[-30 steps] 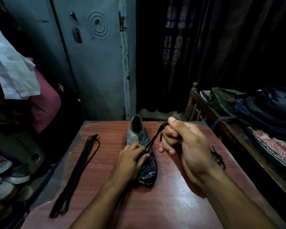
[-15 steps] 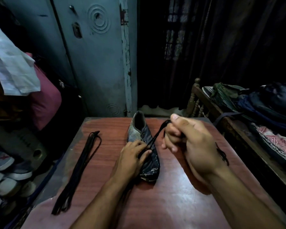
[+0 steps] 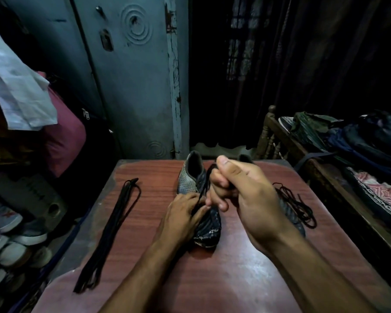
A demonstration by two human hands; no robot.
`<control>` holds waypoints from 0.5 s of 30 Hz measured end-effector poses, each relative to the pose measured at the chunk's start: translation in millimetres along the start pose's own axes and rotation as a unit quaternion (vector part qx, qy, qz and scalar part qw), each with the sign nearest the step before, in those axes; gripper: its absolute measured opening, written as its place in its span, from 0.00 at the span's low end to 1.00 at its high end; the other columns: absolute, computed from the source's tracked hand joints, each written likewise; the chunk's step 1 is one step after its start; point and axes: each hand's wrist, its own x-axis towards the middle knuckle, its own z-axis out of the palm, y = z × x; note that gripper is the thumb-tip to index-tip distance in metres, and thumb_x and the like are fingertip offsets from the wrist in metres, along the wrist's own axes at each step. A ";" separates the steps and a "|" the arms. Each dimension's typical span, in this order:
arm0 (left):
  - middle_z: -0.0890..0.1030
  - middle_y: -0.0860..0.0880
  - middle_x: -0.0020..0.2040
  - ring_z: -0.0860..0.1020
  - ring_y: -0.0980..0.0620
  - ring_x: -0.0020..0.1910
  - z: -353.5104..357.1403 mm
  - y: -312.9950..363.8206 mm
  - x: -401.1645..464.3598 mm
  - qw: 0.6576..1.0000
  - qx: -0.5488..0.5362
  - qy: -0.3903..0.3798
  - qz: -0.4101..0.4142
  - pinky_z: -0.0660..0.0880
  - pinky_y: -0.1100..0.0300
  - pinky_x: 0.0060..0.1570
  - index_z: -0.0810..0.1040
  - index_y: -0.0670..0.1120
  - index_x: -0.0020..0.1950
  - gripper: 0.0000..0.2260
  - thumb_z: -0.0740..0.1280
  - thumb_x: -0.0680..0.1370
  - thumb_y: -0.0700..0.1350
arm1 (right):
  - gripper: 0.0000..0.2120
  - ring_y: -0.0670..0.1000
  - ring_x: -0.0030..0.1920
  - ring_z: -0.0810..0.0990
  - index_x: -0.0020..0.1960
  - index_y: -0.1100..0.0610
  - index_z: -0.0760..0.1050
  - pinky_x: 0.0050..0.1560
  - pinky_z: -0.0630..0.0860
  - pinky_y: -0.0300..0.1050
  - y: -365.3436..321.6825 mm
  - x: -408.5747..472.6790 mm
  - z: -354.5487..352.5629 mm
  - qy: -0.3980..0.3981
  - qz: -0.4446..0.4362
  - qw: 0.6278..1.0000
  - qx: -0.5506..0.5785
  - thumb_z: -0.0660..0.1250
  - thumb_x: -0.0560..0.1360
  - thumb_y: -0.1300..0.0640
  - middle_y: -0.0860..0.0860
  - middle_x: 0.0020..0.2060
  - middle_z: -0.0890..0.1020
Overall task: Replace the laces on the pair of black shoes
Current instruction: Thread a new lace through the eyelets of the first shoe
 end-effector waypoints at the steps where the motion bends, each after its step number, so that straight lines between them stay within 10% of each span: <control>1: 0.81 0.57 0.48 0.73 0.56 0.44 0.1 -3.0 2.2 1.000 -0.004 -0.015 -0.002 0.70 0.58 0.47 0.78 0.56 0.51 0.07 0.62 0.82 0.56 | 0.19 0.48 0.27 0.67 0.32 0.51 0.67 0.40 0.67 0.61 -0.1 -0.3 -0.4 -0.007 -0.005 1.000 -0.023 0.56 0.82 0.49 0.46 0.26 0.64; 6: 0.82 0.55 0.50 0.74 0.55 0.45 -1.9 -4.2 3.0 1.000 0.014 -0.005 -0.010 0.64 0.66 0.48 0.82 0.51 0.51 0.11 0.63 0.81 0.55 | 0.21 0.52 0.29 0.68 0.33 0.52 0.68 0.39 0.67 0.58 -3.5 3.6 -15.7 0.035 -0.035 0.994 -0.095 0.57 0.85 0.52 0.48 0.27 0.68; 10: 0.84 0.55 0.51 0.80 0.56 0.50 -6.4 0.8 0.0 0.998 -0.062 0.006 -0.032 0.71 0.67 0.52 0.82 0.48 0.55 0.08 0.65 0.82 0.46 | 0.19 0.45 0.30 0.72 0.34 0.50 0.65 0.34 0.66 0.39 6.3 11.5 -47.8 0.029 -0.155 0.871 -0.466 0.56 0.84 0.51 0.45 0.27 0.69; 15: 0.83 0.55 0.51 0.81 0.59 0.52 -16.3 3.5 -2.0 0.987 -0.129 0.027 -0.092 0.75 0.62 0.54 0.83 0.47 0.56 0.09 0.65 0.82 0.48 | 0.18 0.42 0.29 0.65 0.35 0.48 0.57 0.34 0.54 0.43 1.6 28.2 -76.7 0.032 -0.167 0.796 -0.580 0.55 0.84 0.51 0.43 0.28 0.64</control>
